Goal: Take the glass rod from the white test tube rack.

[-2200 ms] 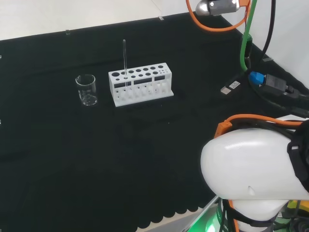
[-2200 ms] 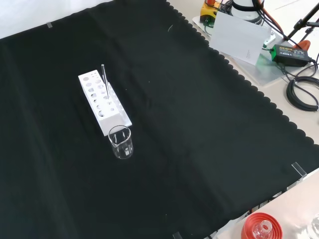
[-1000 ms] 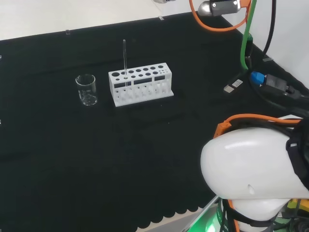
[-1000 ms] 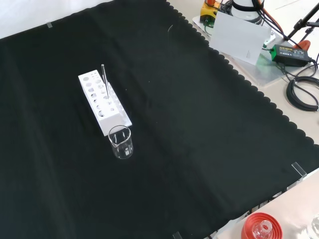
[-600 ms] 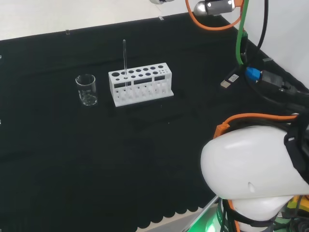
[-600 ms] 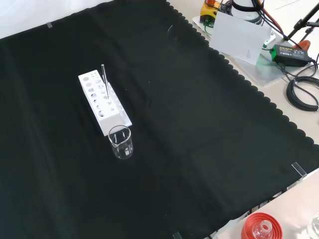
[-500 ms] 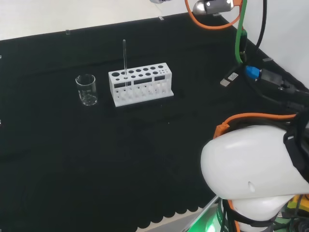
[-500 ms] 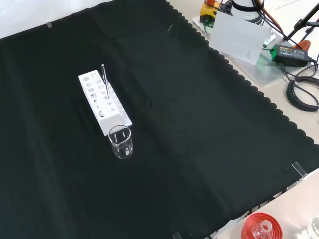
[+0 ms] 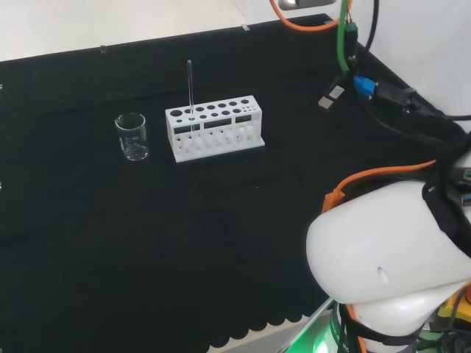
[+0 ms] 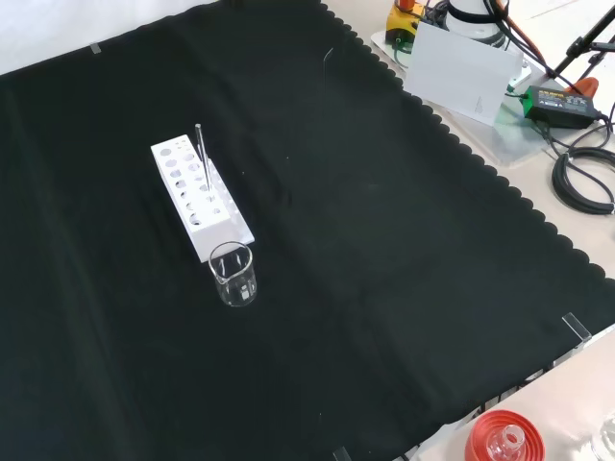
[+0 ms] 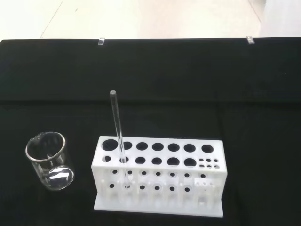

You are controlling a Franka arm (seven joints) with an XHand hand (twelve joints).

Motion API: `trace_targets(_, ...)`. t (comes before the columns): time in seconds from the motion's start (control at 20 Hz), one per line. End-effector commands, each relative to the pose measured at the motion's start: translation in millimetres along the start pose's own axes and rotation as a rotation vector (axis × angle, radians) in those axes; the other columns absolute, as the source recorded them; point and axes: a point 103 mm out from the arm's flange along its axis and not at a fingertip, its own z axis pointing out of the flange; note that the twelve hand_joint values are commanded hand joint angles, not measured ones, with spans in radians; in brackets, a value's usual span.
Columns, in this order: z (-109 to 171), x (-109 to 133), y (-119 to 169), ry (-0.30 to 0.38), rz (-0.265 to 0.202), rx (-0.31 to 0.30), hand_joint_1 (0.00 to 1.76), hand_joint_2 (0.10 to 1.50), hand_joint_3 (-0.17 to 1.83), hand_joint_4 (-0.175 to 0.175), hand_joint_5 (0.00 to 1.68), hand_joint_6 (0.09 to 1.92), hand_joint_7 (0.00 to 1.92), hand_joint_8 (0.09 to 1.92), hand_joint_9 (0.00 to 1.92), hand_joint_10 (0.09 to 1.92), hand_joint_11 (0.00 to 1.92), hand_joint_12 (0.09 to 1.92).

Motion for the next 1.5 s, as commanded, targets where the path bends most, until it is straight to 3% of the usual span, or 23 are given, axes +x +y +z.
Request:
trace_targets(0.05,5.5,16.3,36.3,-0.01,-0.043,0.011,0.45,0.87,0.31,0.014,0.17,0.09,0.17,0.83,0.33,0.95,0.31,1.43)
trace_targets(0.55,24.6,20.8,81.0,-0.017,-0.088,0.048,0.46,0.88,0.31,0.011,0.22,0.09,0.23,0.83,0.43,0.92,0.43,1.39)
trace_targets(0.7,31.4,21.7,89.5,-0.038,-0.123,-0.001,0.47,0.88,0.32,0.003,0.24,0.09,0.28,0.83,0.49,0.9,0.47,1.37)
trace_targets(1.1,54.3,18.1,110.7,-0.015,-0.127,0.047,0.5,0.88,0.32,-0.009,0.29,0.09,0.36,0.84,0.57,0.87,0.53,1.36)
trace_targets(1.5,91.3,21.3,125.3,-0.04,-0.136,0.091,0.48,0.89,0.33,-0.011,0.31,0.09,0.39,0.84,0.63,0.85,0.59,1.34)
